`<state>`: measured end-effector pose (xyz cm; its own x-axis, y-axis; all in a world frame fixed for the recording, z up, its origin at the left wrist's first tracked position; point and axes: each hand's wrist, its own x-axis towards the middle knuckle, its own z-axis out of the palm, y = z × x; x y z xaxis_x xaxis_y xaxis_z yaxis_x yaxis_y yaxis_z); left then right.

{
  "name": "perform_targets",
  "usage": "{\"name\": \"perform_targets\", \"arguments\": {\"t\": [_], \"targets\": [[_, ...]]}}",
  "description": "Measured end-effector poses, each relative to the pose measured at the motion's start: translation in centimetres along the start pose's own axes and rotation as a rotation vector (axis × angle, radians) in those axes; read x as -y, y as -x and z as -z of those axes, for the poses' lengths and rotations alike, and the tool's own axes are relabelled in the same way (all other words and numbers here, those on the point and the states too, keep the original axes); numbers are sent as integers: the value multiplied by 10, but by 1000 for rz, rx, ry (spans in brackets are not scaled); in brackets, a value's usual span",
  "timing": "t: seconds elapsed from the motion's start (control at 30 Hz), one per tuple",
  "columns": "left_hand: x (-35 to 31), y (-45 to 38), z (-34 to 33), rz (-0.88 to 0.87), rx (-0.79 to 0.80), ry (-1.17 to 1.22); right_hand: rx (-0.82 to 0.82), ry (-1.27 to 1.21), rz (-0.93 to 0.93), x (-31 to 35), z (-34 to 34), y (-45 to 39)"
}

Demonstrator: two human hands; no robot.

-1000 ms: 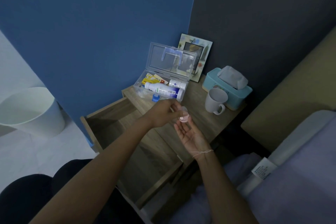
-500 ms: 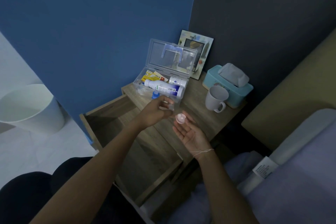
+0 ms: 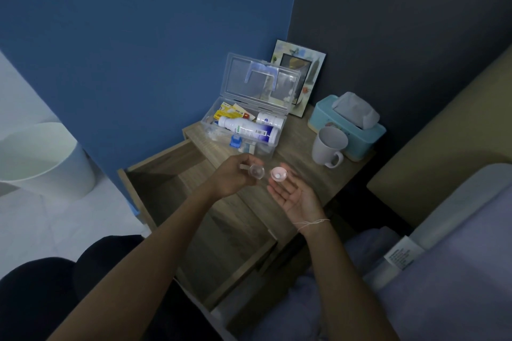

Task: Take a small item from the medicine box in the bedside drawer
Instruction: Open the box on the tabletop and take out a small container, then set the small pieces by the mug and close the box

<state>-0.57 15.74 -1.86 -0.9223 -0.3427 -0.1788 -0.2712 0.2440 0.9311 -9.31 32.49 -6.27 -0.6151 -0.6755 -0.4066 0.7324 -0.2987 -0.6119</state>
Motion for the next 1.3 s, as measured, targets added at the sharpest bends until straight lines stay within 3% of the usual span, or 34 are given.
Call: {"name": "perform_targets", "arguments": {"t": [0.23,0.43,0.5,0.63,0.83,1.07,1.3], "targets": [[5,-1,-5,-3,0,7,6,64,30,1,2,-2],[25,-1,-19,0,-54,-130,-103,157,74,-17,16,-3],[32,-1,-24,18,-95,-128,-209,254,107,-26,20,-4],[44,-4,-29,48,-121,-217,-402,679,228,-35,21,-5],[53,-7,-37,55,-80,-288,-497,951,447,-44,24,-9],[52,-15,-47,1,-90,-398,-550,1340,564,-55,31,-12],[56,-18,-51,-14,-87,-390,-564,1415,622,-66,30,-9]]}}
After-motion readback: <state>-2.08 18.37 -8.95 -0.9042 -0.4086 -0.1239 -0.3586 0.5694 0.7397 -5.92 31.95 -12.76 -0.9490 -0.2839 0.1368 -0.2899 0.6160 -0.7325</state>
